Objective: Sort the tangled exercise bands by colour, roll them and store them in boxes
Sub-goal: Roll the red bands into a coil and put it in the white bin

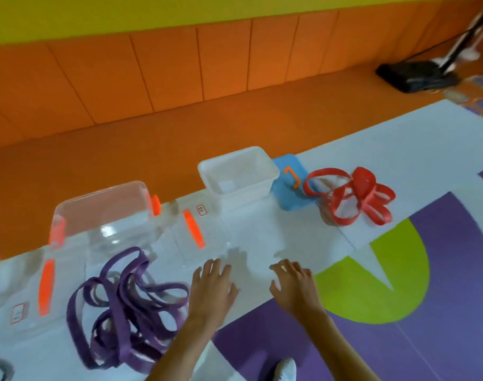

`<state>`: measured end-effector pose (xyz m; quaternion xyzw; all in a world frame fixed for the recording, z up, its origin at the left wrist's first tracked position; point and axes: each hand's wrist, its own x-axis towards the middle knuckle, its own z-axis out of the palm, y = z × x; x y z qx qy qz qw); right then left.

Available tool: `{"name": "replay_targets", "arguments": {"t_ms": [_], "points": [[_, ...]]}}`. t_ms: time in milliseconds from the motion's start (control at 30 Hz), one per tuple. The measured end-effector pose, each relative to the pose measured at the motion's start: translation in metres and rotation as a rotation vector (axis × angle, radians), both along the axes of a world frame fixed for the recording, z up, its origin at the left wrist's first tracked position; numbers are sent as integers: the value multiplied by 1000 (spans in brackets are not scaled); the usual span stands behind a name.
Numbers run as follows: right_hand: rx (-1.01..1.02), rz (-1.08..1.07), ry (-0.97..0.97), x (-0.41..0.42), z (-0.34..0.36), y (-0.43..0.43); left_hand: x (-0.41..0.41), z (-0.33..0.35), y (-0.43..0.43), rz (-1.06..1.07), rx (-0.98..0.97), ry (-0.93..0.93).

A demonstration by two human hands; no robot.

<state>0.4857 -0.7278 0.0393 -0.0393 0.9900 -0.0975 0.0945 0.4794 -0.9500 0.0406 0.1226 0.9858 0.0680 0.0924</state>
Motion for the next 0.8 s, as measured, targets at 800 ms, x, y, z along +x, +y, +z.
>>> {"name": "replay_targets", "arguments": {"t_ms": [800], "points": [[103, -296, -134, -102, -4, 350, -181, -34, 373, -257, 18, -114]]}}
